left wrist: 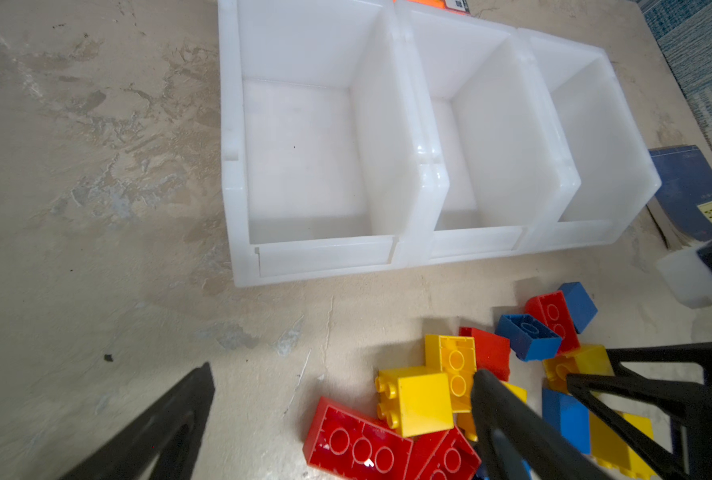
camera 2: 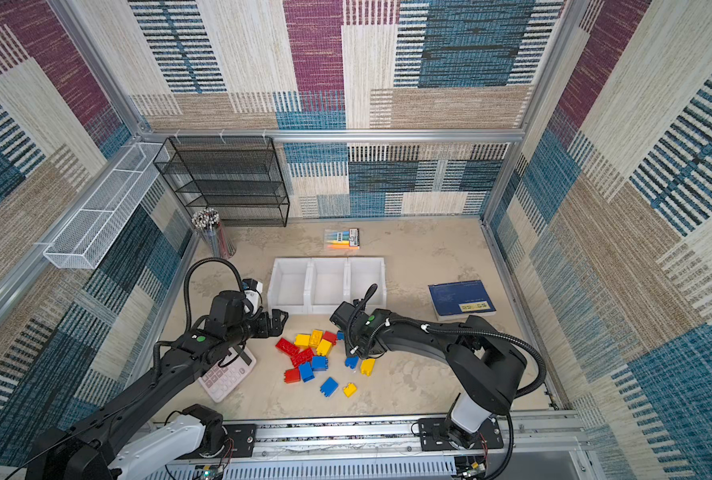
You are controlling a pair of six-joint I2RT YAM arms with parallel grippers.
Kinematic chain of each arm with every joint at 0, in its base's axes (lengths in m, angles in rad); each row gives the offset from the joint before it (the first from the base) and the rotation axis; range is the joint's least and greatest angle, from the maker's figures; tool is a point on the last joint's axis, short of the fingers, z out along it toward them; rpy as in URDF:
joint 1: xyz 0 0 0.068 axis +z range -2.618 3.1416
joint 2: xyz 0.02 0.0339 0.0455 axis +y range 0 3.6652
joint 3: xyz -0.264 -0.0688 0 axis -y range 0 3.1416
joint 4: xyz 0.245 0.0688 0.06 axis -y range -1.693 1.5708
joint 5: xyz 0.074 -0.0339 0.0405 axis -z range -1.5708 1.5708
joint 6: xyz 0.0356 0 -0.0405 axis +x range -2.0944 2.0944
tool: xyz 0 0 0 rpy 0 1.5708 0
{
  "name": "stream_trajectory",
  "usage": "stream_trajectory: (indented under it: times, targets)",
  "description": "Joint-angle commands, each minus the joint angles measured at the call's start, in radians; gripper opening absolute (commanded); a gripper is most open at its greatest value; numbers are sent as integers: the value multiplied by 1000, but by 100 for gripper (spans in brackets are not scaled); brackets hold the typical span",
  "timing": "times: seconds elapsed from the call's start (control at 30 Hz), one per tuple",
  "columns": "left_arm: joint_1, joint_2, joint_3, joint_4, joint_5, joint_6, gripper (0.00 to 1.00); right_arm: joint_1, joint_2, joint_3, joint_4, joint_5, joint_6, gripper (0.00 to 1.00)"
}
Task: Sort the legos into containers by color
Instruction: 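Close the right gripper on a yellow brick and lift it, then carry the yellow brick over the compartment farthest from the left arm and release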
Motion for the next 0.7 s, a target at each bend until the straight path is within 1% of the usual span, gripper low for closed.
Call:
stream_trajectory:
  times: [0.0,0.13,0.23,0.33,0.4,0.5,0.57,0.67]
  targets:
    - [-1,-6,-4,8,7,-22,98,0,-1,9,10,11,0,46]
    - [-3,-19,-11,9,4,-30,99,0,-15,9,-2,11,-1,42]
    - [-5,-29,-15,8,1,-35,98,0,-50,20,-31,20,-6,41]
    - [-7,-37,-16,7,4,-40,98,-6,-96,67,-90,56,-43,41]
    - [-7,-41,-17,6,7,-44,99,-36,-120,108,-105,67,-83,42]
    - [-7,-41,-15,2,11,-47,98,-122,-129,169,-66,64,-170,42]
    - [-8,-39,-11,-1,17,-50,98,-191,-98,212,-28,59,-228,42]
    - [-9,-42,-8,-5,31,-63,98,-259,-17,268,17,34,-292,42]
